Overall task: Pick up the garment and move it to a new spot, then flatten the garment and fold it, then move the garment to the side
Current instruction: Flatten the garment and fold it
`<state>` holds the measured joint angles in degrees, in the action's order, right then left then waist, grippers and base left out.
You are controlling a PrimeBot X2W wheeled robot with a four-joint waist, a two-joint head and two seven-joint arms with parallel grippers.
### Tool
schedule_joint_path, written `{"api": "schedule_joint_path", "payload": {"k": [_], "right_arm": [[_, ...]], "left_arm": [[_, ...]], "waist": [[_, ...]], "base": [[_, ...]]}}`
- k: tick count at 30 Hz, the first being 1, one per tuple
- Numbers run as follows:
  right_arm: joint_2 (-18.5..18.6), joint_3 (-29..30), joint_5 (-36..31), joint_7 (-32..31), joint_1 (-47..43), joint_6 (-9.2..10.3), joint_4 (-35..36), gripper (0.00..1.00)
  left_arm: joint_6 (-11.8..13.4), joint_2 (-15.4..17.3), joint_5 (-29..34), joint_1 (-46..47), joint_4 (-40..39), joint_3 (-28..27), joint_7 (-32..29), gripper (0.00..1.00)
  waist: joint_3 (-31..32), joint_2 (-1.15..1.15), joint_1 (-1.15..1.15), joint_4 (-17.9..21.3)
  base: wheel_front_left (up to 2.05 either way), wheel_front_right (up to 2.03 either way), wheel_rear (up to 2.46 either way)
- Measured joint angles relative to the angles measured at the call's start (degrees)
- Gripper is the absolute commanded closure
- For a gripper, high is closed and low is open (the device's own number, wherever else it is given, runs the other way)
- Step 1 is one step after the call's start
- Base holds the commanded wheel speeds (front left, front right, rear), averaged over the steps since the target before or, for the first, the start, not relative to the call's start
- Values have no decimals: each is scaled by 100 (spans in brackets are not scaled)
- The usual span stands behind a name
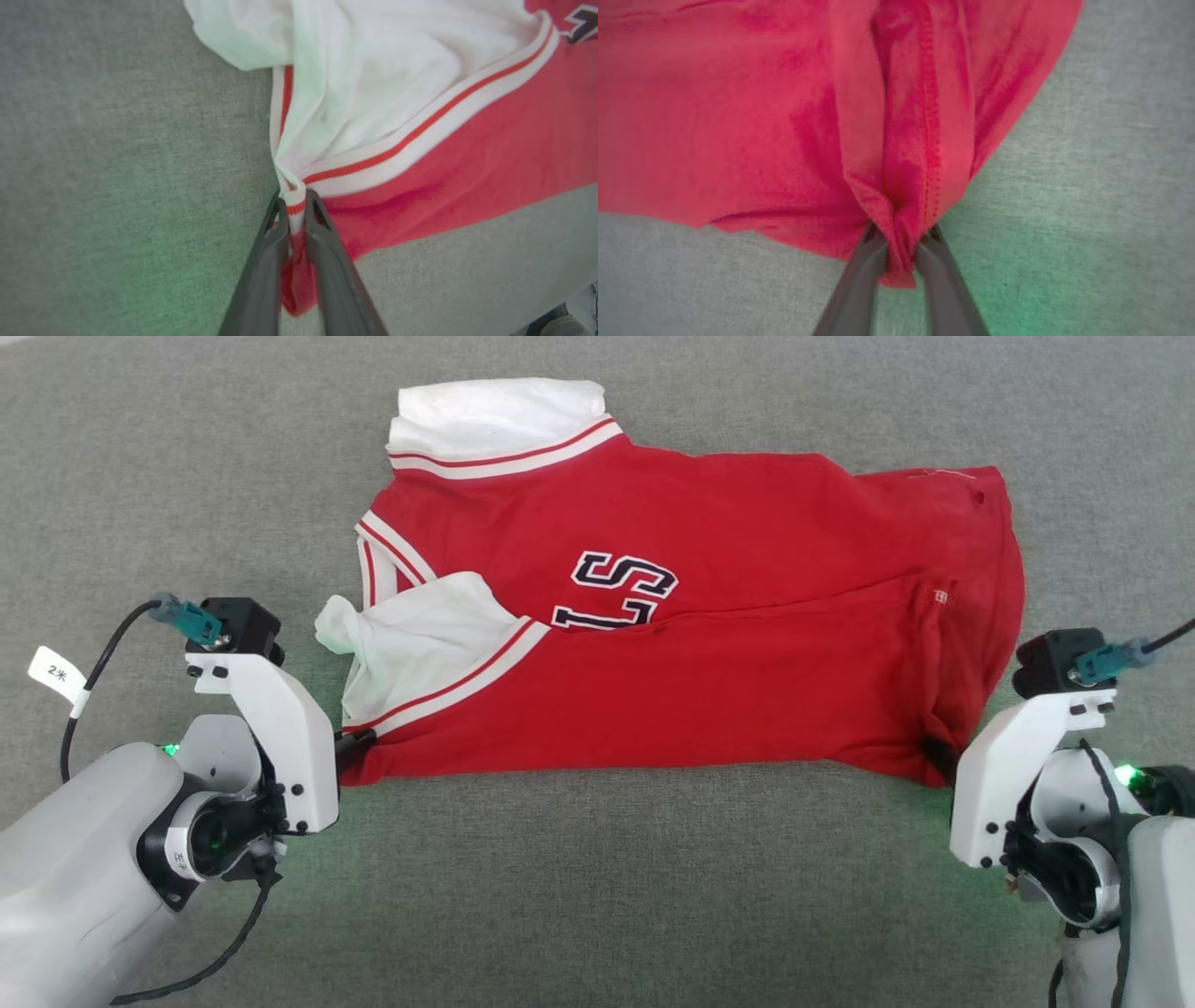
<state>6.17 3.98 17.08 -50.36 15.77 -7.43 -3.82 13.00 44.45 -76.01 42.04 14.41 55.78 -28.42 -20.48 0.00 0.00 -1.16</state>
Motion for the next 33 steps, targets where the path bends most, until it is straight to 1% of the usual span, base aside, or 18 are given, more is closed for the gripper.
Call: {"api": "schedule_joint_path", "payload": {"k": [2,5,8,15,19,23,26,29,30,31,32,33], "right_arm": [[13,-20,66,-99,9,-7,-3,100],[147,-80,234,-391,-1,-5,132,100],[308,-154,488,-698,-70,-5,375,100],[568,21,675,-1316,-277,-7,1058,100],[667,191,756,-1615,-491,-8,1491,100],[662,374,781,-1934,-828,-8,1838,100],[602,506,781,-1982,-1033,-8,2033,100],[513,530,745,-1909,-1169,-8,1995,100],[474,524,719,-1853,-1183,-8,1930,100],[455,506,668,-1768,-1182,-8,1847,93],[432,495,633,-1684,-1181,-8,1760,84],[386,472,633,-1606,-1174,-7,1663,66]], "left_arm": [[-14,-1,-10,-2,1,1,-13,100],[20,66,-58,-24,-66,-10,-55,100],[147,225,-108,-94,-260,-22,-92,100],[578,713,-132,-271,-1028,-114,-140,100],[886,1005,-162,-498,-1608,-140,-125,100],[1236,1234,-225,-843,-2129,-137,-53,100],[1404,1301,-275,-1083,-2401,-99,30,100],[1425,1238,-323,-1282,-2399,-38,112,100],[1419,1179,-323,-1308,-2343,-20,141,91],[1389,1117,-324,-1311,-2275,-5,172,61],[1363,1066,-331,-1312,-2178,-5,176,56],[1330,1022,-331,-1312,-2089,3,178,34]], "waist": [[31,0,0,-18],[79,0,0,-36],[127,0,0,-49],[210,0,0,-122],[240,0,0,-167],[237,0,0,-190],[203,0,0,-201],[159,0,0,-196],[144,0,0,-192],[132,0,0,-188],[121,0,0,-182],[113,0,0,-175]], "base": [[0,0,0],[0,0,0],[0,0,0],[0,0,0],[0,0,0],[0,0,0],[0,0,0],[0,0,0],[0,0,0],[0,0,0],[0,0,0],[0,0,0]]}}
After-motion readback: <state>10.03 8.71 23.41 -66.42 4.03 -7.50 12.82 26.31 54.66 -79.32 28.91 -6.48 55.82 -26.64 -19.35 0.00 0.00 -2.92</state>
